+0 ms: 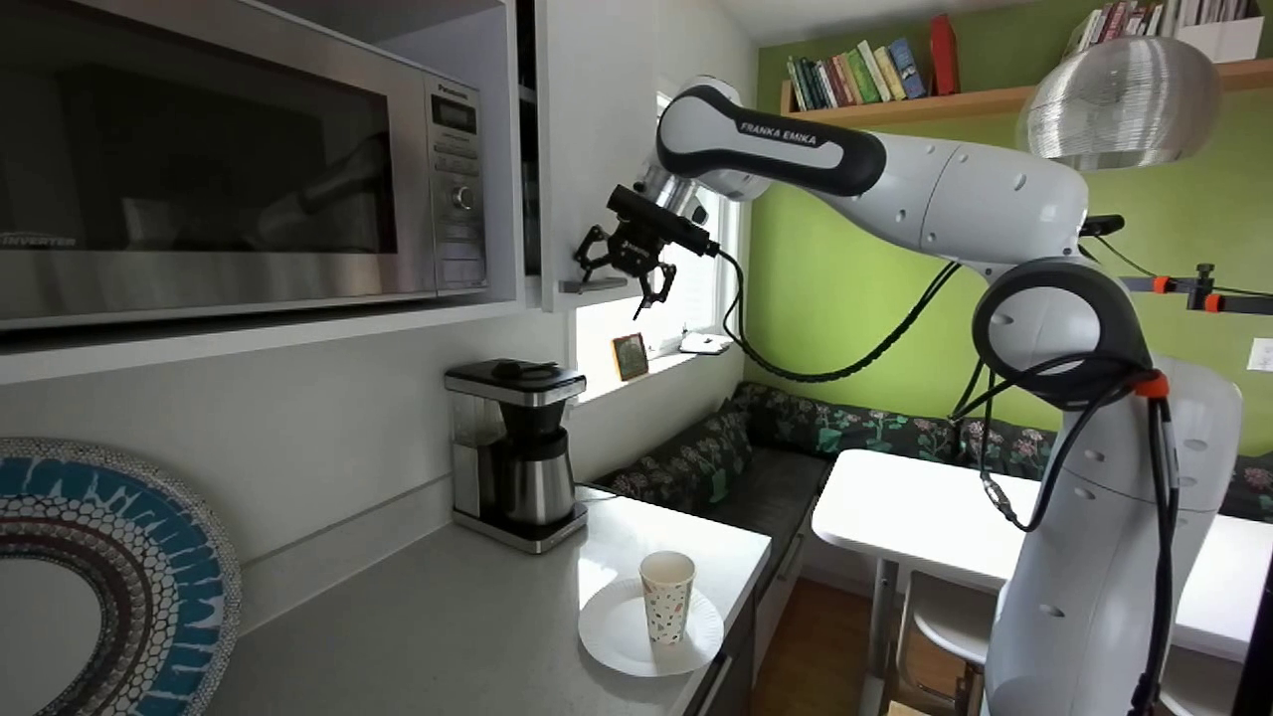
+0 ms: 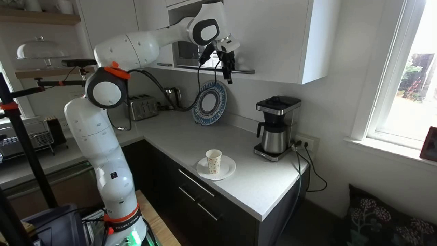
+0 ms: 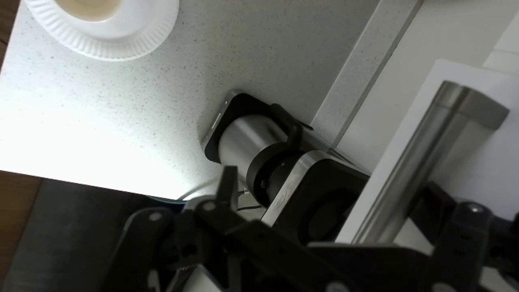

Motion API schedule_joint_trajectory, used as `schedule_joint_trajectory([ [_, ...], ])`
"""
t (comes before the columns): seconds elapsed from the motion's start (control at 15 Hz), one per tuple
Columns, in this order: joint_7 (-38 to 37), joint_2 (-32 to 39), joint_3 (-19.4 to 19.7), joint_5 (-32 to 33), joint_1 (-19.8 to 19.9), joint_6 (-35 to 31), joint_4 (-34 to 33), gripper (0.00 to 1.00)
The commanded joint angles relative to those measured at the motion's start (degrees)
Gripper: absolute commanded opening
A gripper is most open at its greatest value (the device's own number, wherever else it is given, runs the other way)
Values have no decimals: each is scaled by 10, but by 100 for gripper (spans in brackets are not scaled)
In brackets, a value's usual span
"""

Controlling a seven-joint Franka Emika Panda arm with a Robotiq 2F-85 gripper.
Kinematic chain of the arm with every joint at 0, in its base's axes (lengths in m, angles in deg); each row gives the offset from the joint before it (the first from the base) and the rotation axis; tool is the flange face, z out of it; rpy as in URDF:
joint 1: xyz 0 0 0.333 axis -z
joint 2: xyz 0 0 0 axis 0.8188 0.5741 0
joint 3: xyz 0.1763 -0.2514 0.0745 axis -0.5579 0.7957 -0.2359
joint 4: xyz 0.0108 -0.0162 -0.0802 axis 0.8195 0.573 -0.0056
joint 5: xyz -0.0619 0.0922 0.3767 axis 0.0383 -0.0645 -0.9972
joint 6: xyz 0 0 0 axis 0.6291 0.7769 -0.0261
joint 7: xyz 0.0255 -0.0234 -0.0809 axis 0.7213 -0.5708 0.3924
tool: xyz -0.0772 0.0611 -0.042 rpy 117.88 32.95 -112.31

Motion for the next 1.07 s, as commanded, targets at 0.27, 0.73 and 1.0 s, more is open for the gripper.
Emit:
schedule_joint_trajectory([
  [0.27,118,-44,24,57,14,85,21,100],
  [0.73,264,-61,59,38,26,92,36,100],
  [1.0,331,-65,77,28,31,95,45,100],
])
